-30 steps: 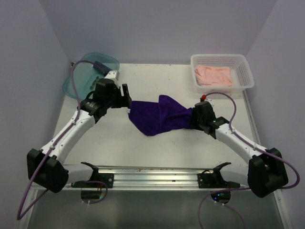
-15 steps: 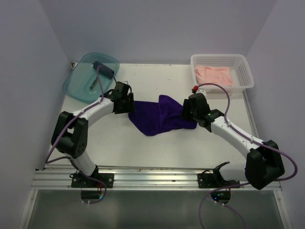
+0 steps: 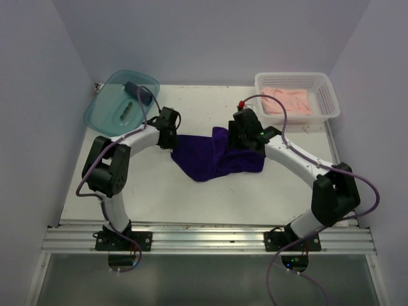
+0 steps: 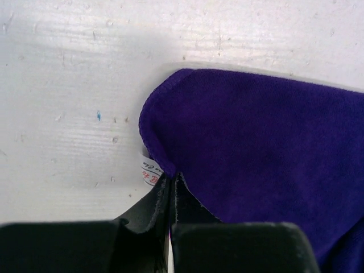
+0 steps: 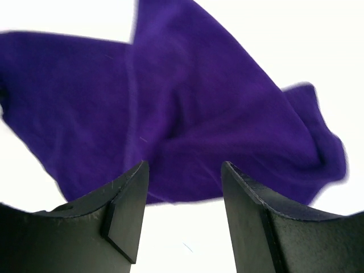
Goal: Roll the towels
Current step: Flatten the towel
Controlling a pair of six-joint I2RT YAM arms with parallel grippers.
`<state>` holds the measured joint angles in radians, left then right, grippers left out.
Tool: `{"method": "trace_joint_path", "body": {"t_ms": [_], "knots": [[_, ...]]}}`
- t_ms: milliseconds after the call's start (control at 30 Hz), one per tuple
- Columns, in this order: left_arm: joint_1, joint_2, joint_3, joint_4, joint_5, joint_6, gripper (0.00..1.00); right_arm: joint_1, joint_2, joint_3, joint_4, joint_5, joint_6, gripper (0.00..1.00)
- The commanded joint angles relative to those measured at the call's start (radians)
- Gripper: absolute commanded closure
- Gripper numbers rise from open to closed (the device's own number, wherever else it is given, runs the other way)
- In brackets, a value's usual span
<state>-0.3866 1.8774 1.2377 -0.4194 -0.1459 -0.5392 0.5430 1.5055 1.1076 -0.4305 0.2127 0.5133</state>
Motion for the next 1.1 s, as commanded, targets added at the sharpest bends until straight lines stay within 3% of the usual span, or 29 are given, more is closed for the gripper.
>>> {"method": "trace_joint_path", "body": {"t_ms": [0,200,400,933,1000,1067], "knots": [[0.011,-0.09,-0.064,0.016,-0.011,-0.007,1.0,0.075,0.123,0.188,-0.088,0.083,-0.076,0.42],[0.011,-0.305,-0.251,0.022,0.045,-0.047,1.0,0.092,0.398,0.454,-0.137,0.146,-0.098,0.46],[0.011,-0.471,-0.379,0.034,0.108,-0.093,1.0,0.103,0.568,0.649,-0.168,0.14,-0.125,0.48],[0.011,-0.483,-0.451,0.077,0.177,-0.096,1.0,0.127,0.768,0.759,-0.155,0.125,-0.131,0.51],[0.011,-0.482,-0.451,0.08,0.181,-0.097,1.0,0.13,0.794,0.776,-0.163,0.128,-0.137,0.55],[0.011,-0.482,-0.449,0.077,0.181,-0.099,1.0,0.13,0.808,0.788,-0.166,0.134,-0.137,0.67]]}}
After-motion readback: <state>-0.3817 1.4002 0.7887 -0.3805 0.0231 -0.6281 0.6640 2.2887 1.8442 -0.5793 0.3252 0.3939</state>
